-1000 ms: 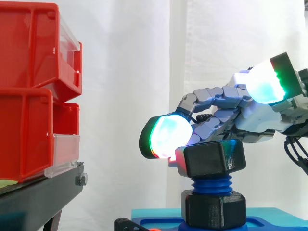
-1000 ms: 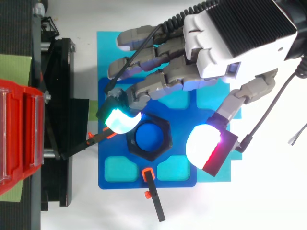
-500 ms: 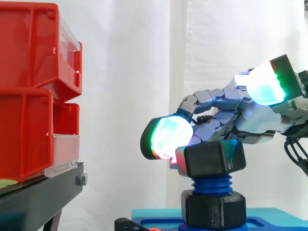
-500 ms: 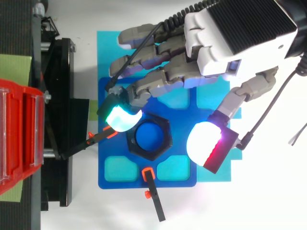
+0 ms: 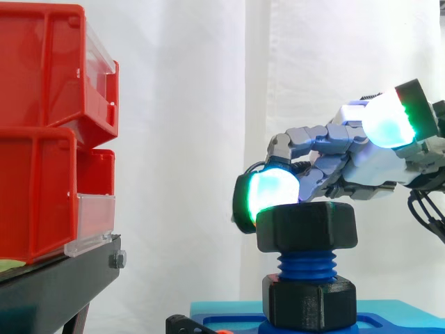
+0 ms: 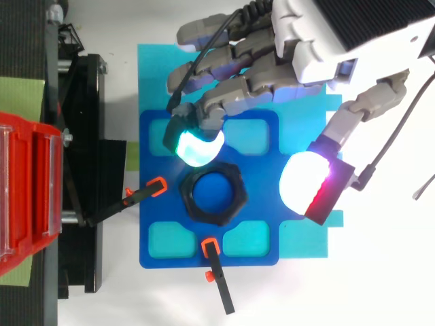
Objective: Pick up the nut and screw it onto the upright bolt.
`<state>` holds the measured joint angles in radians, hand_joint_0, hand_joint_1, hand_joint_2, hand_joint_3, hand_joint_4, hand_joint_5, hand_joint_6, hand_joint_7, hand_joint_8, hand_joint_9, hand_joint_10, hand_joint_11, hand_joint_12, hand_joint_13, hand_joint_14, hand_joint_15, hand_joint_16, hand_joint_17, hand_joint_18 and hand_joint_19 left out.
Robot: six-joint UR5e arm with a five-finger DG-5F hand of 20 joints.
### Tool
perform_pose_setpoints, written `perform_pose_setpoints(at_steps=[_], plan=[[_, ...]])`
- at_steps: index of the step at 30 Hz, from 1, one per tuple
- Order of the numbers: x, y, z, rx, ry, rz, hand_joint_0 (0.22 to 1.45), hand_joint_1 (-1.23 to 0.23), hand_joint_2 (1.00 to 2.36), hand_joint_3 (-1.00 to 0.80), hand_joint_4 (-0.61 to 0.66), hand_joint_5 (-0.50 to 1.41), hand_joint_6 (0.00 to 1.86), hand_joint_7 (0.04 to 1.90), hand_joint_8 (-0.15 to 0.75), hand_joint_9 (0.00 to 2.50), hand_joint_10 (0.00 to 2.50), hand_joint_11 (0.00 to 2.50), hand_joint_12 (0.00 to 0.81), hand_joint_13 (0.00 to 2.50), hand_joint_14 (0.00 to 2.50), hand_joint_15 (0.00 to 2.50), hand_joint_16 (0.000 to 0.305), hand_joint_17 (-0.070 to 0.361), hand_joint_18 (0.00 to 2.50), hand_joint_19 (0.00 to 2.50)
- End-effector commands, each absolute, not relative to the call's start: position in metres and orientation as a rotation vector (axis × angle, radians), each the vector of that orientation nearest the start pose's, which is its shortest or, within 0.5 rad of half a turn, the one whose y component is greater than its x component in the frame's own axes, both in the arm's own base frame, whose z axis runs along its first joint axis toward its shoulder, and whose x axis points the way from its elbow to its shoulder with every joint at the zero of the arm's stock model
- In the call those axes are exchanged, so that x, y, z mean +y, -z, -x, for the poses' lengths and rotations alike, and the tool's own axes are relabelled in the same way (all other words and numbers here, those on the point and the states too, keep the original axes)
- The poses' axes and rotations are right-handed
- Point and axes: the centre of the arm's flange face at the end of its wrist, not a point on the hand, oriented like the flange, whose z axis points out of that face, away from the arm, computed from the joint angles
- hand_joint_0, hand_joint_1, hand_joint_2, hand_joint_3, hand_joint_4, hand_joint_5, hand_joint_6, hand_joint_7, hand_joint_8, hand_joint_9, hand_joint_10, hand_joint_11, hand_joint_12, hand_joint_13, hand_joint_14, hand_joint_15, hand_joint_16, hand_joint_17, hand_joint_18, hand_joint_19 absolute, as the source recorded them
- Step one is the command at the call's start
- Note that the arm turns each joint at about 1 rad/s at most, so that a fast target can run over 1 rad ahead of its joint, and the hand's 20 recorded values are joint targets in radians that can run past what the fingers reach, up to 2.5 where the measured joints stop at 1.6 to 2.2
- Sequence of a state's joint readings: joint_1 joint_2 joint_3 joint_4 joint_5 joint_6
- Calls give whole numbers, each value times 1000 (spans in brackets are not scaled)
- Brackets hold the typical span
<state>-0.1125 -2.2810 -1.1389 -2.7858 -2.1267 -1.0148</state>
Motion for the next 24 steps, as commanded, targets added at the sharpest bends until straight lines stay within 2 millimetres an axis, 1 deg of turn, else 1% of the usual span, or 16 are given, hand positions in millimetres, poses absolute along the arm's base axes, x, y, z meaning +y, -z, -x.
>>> perform_pose_setpoints(at_steps=[1,7,15,18,19,21,22,23,24], plan=[[-170,-292,-731,1572,-764,-56,503,-188,1000,-500,190,-82,503,1383,274,659,0,0,325,408,0,0,37,84,140,0],[-173,-299,-727,1607,-739,-51,513,-220,1000,-500,203,-44,502,1459,270,748,0,0,312,473,0,0,35,79,210,0],[-177,-314,-728,1625,-735,-62,523,-245,1000,-500,172,5,500,1468,262,912,0,7,288,569,0,0,32,72,307,0],[-177,-320,-728,1629,-732,-58,520,-243,1000,-500,186,-33,504,1343,260,910,0,0,294,563,0,0,32,72,309,0],[-177,-322,-728,1629,-732,-58,517,-242,1000,-500,196,-65,505,1228,249,874,0,0,303,537,0,0,33,74,277,0],[-178,-326,-730,1626,-730,-58,507,-240,1000,-500,228,-104,504,1081,241,725,0,0,323,407,0,0,37,82,142,0],[-178,-336,-732,1618,-730,-52,498,-236,1000,-500,243,-127,504,968,242,648,0,0,329,331,0,0,38,85,69,0],[-178,-340,-732,1615,-729,-51,494,-235,1000,-500,227,-140,504,904,244,617,0,0,334,288,0,0,39,88,9,0],[-178,-346,-734,1610,-729,-49,492,-235,1000,-500,226,-143,504,875,236,581,0,0,334,277,0,0,40,89,0,0]])
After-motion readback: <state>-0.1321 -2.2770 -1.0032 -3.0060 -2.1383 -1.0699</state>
